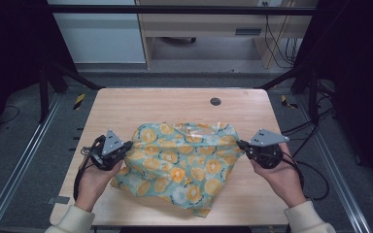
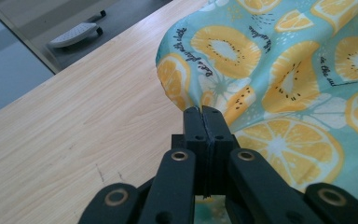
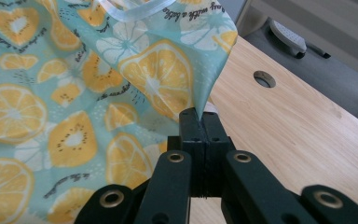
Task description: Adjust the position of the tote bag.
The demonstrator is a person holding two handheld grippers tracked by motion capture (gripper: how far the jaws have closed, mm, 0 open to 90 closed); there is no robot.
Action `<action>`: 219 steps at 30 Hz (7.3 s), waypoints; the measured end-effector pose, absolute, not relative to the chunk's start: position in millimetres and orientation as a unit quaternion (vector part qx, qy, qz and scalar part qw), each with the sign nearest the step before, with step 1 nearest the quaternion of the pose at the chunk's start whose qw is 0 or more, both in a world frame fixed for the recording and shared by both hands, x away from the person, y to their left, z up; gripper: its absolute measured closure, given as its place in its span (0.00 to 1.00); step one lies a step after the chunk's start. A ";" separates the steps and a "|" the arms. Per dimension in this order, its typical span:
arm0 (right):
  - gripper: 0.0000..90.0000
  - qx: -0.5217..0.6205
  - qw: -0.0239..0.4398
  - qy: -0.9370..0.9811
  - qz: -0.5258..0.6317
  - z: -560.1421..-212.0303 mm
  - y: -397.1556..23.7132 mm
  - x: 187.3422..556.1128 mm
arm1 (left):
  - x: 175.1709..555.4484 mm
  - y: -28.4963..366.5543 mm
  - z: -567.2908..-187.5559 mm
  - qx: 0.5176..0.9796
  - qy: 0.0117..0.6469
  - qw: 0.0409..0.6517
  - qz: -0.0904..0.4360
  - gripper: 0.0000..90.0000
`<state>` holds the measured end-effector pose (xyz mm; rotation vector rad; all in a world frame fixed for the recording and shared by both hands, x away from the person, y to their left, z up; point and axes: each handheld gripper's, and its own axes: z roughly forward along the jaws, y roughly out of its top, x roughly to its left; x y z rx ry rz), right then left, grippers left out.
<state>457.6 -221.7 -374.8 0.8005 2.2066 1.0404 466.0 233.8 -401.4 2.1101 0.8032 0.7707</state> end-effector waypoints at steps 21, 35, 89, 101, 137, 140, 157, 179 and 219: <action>1.00 0.275 0.279 0.826 0.406 -380.7 -219.0 403.0 | 413.4 251.7 -404.8 0.807 0.303 0.411 0.295 1.00; 1.00 0.268 0.271 0.824 0.418 -384.0 -221.3 382.6 | 387.2 255.3 -409.5 0.810 0.289 0.426 0.280 1.00; 1.00 0.150 0.155 0.890 0.402 -444.2 -206.6 368.6 | 409.9 229.3 -470.7 0.893 0.237 0.293 0.247 1.00; 1.00 0.153 0.142 0.900 0.382 -460.8 -196.8 383.6 | 420.3 222.5 -478.7 0.897 0.236 0.287 0.239 1.00; 0.23 0.243 0.178 0.855 0.423 -432.4 -209.1 390.9 | 404.8 214.9 -433.5 0.856 0.260 0.376 0.241 0.50; 0.24 0.245 0.169 0.853 0.430 -430.1 -209.5 391.6 | 407.5 208.9 -432.9 0.861 0.253 0.372 0.238 0.48; 0.20 0.248 0.155 0.846 0.446 -411.9 -197.9 398.4 | 414.0 179.6 -427.9 0.873 0.221 0.373 0.223 0.55; 0.65 0.214 0.131 0.863 0.439 -393.6 -132.0 437.8 | 389.2 187.8 -408.3 0.852 0.198 0.423 0.234 1.00; 0.72 0.192 0.073 0.876 0.435 -387.3 -85.5 448.2 | 415.2 176.2 -462.9 0.889 0.187 0.347 0.232 1.00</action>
